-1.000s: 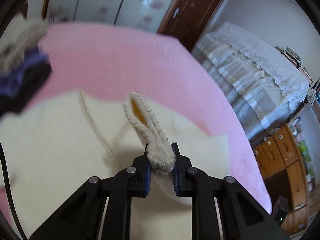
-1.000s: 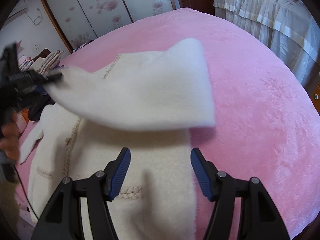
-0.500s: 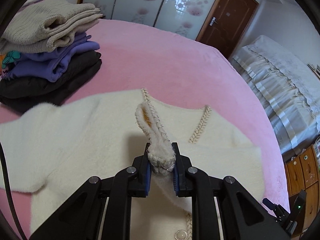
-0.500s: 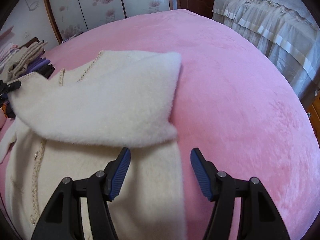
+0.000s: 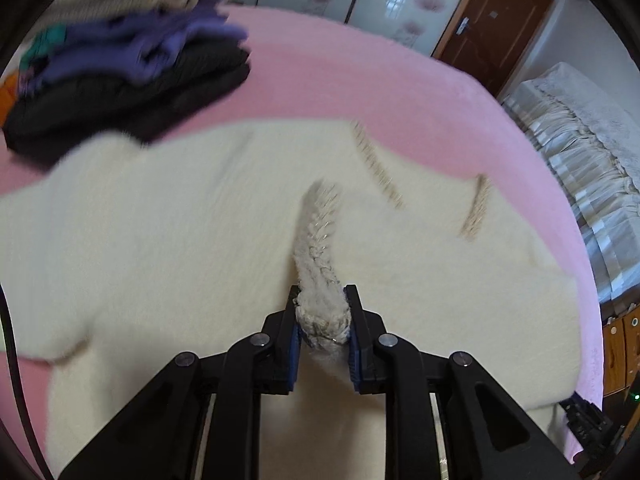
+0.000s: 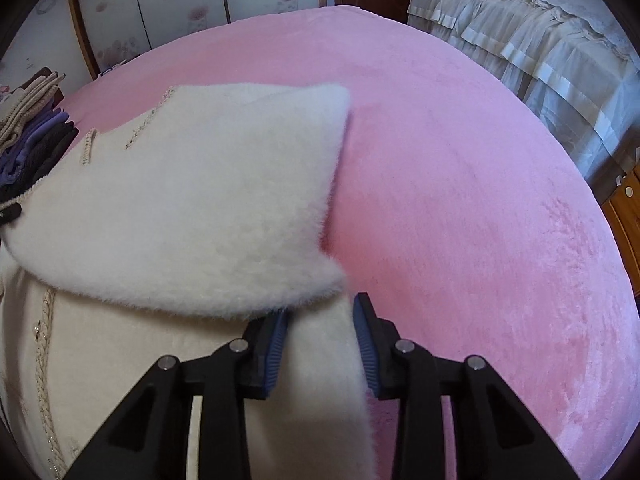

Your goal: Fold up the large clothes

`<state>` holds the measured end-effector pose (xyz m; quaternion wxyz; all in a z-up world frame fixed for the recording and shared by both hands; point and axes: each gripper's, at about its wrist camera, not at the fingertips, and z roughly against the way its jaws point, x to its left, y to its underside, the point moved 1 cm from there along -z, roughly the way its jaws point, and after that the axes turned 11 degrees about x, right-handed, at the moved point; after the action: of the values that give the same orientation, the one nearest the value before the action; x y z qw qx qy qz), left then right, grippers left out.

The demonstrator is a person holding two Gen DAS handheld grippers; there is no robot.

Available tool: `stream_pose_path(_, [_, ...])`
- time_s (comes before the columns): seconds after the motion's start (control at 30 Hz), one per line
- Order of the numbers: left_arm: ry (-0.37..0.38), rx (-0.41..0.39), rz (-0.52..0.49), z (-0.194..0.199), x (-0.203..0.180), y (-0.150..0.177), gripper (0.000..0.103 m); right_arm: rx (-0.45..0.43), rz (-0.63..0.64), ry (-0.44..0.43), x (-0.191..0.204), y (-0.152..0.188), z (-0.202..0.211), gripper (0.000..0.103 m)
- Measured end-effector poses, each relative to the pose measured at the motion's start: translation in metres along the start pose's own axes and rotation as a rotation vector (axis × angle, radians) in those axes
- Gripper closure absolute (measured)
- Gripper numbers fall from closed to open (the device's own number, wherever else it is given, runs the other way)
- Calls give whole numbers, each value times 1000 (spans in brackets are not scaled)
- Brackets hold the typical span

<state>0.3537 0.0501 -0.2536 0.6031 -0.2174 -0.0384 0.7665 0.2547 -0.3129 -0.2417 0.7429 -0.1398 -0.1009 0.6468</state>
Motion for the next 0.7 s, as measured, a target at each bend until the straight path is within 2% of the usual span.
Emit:
stream_pose_path(0.07, [26,30,25,-6,13,6,74,17,10,-1,0,0,3,66])
stream_pose_path(0.13, [72,48,26,-2,22,9,70,30,16,-6,-4,0,8,66])
stream_pose_path(0.2, [80,60,7,5,29,9,65,37,24,-23,-8,1,18,66])
stream_pose_path(0.27, [65,48,-10,19,31,8,64,33,42,-53,-11,3,30,64])
stream_pose_path(0.43, [62,-36,-42,54,21,-9,64,-38,81,-52,-16,-7,65,47])
stream_pose_path(0.5, [36,-51,-70,55,10,-19,62,-53,74,-74,-18,-22,70,42])
stream_pose_path(0.57, [-16,-49,-83,46,0,-30,56,-65,62,-82,-19,-41,68,42])
stream_pose_path(0.7, [-89,-25,-102,19,-10,-52,56,-56,22,-108,-24,-93,45,41])
